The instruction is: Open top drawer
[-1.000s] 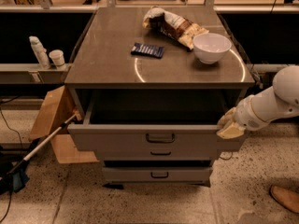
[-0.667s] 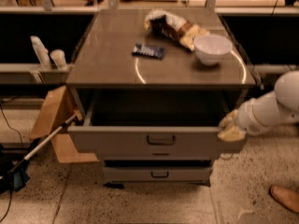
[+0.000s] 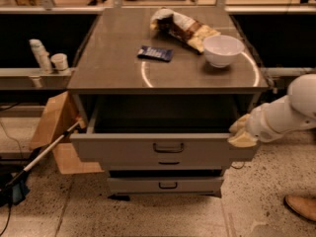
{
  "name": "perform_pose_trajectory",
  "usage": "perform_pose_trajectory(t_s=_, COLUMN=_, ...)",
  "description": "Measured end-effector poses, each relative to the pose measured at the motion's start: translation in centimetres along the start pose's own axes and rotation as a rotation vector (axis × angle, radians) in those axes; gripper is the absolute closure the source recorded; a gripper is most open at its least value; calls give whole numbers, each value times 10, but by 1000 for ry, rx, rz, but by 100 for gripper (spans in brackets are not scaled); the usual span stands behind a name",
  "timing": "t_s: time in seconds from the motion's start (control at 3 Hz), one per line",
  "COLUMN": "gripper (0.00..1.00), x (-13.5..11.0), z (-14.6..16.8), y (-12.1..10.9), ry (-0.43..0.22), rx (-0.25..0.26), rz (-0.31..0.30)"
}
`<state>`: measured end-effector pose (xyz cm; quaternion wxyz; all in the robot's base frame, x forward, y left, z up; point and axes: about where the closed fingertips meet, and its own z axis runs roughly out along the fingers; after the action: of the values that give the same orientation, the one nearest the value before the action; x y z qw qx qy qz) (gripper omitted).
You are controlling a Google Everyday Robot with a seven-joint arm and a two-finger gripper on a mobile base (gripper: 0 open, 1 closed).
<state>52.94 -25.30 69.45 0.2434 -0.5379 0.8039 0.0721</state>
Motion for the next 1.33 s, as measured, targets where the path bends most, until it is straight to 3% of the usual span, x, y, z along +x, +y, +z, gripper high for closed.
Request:
perform_pose_trajectory(t_s=0.33, gripper=11, x=-12, z=-21, y=10, ry=20, rx=68, rz=14)
perform_pose_trajectory(t_s=0.67, gripper=0, x=-36, z=-61, y=22, ry=61, rx=185, rz=25)
perform_pose_trajectory(t_s=1.0, gripper=16, x=-53, z=-89, y=23, ry=96, rx=283, rz=27)
perform_pose_trajectory(t_s=1.33, gripper=38, x=-60, z=-106, y=12, ry=111, rx=352, rz=12)
